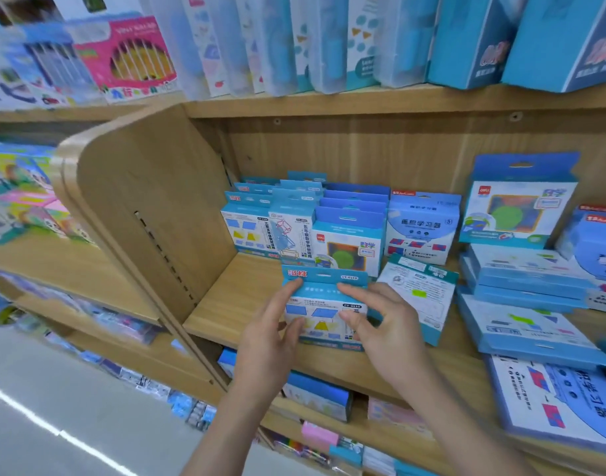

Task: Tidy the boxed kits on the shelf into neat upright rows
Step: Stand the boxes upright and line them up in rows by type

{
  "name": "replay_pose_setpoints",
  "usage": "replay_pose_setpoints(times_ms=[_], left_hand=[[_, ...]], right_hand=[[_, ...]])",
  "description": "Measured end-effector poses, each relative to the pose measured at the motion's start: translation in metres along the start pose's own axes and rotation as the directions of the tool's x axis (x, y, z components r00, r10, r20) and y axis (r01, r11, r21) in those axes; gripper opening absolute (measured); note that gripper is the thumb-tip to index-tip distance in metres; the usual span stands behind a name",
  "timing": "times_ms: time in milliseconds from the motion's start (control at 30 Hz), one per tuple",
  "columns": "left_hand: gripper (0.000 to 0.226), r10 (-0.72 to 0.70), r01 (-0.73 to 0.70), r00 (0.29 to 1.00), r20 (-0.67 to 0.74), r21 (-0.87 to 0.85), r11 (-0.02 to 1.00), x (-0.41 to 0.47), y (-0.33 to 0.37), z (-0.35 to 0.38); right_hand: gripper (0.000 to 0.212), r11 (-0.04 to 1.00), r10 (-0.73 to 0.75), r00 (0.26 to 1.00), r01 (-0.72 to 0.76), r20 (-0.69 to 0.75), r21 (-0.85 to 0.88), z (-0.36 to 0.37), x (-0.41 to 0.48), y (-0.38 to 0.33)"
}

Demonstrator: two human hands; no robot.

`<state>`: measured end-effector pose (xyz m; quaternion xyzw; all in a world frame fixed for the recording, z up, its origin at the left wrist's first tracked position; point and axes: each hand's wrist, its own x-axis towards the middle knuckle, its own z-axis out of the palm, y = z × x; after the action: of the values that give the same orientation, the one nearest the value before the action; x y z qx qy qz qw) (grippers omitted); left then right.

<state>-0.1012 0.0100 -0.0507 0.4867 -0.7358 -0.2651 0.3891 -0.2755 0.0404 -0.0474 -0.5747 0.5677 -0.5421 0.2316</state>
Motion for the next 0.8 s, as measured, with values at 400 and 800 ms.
replay_pose_setpoints(times_ms=[400, 800], left_hand=[[0.05, 0.144, -0.104, 0.984, -0.103, 0.318, 0.943, 0.076, -0.069, -0.072], [0.066, 0.02, -0.035, 0.998, 0.055, 0.275, 0.961, 0.113, -0.099, -0.093]], right_hand=[[0.059, 0.708, -0.019, 0.991, 0.105, 0.13, -0.699, 0.113, 0.061, -0.021], [0.061, 0.693, -0.099, 0.995, 0.086, 0.024, -0.716, 0.173, 0.11, -0.02]])
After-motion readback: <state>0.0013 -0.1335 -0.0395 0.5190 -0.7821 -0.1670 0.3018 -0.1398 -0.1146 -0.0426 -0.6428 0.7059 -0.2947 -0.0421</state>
